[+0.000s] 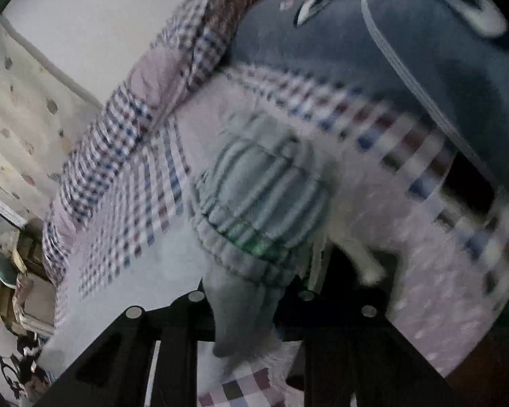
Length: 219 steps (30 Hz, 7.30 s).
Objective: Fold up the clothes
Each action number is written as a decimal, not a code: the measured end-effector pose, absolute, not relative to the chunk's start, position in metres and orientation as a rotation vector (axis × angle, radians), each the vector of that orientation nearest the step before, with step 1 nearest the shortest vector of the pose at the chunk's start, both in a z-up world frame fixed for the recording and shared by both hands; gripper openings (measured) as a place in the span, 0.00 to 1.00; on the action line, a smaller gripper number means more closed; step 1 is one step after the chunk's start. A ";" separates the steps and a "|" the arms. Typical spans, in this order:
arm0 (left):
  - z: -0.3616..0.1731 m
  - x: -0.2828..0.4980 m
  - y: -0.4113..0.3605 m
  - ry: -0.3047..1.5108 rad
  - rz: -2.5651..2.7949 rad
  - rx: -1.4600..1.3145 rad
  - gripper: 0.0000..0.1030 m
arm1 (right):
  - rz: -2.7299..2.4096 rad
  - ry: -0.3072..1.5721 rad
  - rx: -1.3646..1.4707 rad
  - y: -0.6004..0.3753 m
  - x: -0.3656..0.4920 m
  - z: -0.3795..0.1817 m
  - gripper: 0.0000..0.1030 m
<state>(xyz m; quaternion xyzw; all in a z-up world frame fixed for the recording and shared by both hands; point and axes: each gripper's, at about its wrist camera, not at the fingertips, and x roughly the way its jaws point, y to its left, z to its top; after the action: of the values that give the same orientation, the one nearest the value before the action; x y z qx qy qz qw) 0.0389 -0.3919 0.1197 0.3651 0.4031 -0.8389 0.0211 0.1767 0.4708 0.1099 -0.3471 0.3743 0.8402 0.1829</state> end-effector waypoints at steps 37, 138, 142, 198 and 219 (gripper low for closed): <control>0.069 0.180 -0.390 1.312 -2.761 1.038 0.32 | 2.749 0.628 -1.381 0.138 0.149 0.152 0.68; 0.039 0.152 -0.289 1.203 -2.968 1.275 0.79 | 2.739 1.215 -1.873 0.128 0.046 -0.006 0.24; 0.039 0.151 -0.290 1.198 -2.974 1.282 0.79 | 2.713 1.335 -1.892 0.138 0.053 -0.008 0.25; 0.032 0.145 -0.280 1.158 -2.979 1.352 0.79 | 2.832 1.015 -1.969 0.123 0.035 0.014 0.65; 0.032 0.147 -0.298 1.283 -2.941 1.274 0.79 | 2.768 0.644 -1.445 0.153 0.136 0.128 0.03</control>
<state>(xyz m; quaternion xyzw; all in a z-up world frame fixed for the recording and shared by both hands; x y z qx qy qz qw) 0.1465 -0.2985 0.0323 0.3645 0.3671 -0.8417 -0.1544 0.1363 0.1525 0.1278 -0.4531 0.2019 0.8680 -0.0234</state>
